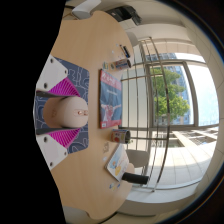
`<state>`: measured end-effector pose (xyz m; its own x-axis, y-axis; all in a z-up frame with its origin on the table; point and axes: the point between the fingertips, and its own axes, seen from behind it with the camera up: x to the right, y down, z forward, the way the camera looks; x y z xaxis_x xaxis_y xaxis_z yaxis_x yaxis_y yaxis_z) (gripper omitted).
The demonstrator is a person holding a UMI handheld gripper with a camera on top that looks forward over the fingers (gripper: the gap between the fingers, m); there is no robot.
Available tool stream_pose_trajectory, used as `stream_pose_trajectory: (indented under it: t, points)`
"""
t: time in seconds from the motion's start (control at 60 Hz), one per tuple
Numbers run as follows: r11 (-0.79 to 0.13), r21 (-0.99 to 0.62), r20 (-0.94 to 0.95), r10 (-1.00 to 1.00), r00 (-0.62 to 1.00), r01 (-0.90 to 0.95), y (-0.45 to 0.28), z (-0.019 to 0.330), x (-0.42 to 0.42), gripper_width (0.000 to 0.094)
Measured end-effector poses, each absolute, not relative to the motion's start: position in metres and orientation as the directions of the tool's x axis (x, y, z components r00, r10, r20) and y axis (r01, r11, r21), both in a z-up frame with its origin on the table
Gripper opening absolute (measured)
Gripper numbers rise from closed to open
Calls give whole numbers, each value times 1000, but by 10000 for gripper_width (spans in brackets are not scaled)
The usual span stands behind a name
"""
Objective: Arrange mouse
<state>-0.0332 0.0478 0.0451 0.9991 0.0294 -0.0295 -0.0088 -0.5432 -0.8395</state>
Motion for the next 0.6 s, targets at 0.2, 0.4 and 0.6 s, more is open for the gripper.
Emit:
stream_pose_trajectory:
  t: [0.2, 0.4, 0.6]
  points:
    - [-623, -782, -6, 48, 999, 26, 34, -10, -50, 539]
    - [-606, -794, 38, 27, 999, 47, 14, 35, -45, 842]
    - [-543, -839, 42, 3, 999, 37, -41, 120, -55, 855]
